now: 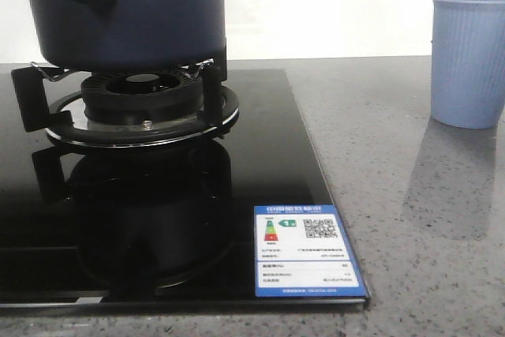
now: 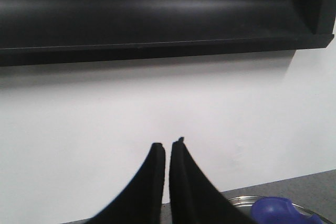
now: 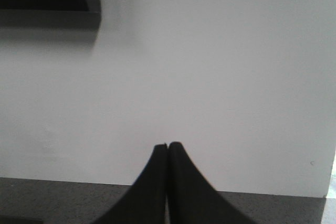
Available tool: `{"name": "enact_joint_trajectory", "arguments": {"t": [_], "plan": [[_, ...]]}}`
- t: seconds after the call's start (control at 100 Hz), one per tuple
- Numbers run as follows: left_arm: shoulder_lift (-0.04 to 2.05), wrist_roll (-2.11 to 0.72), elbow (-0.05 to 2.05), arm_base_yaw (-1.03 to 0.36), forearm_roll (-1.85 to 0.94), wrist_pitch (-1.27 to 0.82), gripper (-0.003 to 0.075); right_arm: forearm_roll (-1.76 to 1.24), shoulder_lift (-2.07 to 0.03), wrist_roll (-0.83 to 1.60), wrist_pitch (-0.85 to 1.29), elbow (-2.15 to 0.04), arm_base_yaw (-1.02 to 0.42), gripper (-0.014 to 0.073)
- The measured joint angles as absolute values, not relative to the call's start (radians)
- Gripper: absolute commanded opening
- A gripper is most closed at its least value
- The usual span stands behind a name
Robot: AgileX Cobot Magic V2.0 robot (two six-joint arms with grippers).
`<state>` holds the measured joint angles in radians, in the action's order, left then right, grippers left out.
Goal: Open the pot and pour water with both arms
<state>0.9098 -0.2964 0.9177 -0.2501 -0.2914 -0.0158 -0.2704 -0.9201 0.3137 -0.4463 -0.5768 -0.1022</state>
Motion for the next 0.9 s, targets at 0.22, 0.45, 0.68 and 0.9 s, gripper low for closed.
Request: {"name": "enact_joint_trajectory", "arguments": {"t": [0.22, 0.45, 0.68, 0.9], "plan": [[0.790, -0.296, 0.812, -0.250, -0.293, 0.050, -0.0016, -0.246, -0.708, 0.314, -0.210, -0.547, -0.102, -0.0061], [0.563, -0.296, 0.569, -0.250, -0.330, 0.092, -0.0016, -0.254, -0.424, 0.302, -0.109, -0.348, -0.102, -0.0061], [0.268, -0.296, 0.356, -0.246, -0.356, 0.055, -0.0016, -0.254, -0.117, 0.297, 0.010, -0.202, -0.102, -0.0061], [0.058, -0.296, 0.260, -0.246, -0.368, -0.031, -0.0016, -0.254, 0.008, 0.297, 0.109, -0.131, -0.102, -0.0061]]}}
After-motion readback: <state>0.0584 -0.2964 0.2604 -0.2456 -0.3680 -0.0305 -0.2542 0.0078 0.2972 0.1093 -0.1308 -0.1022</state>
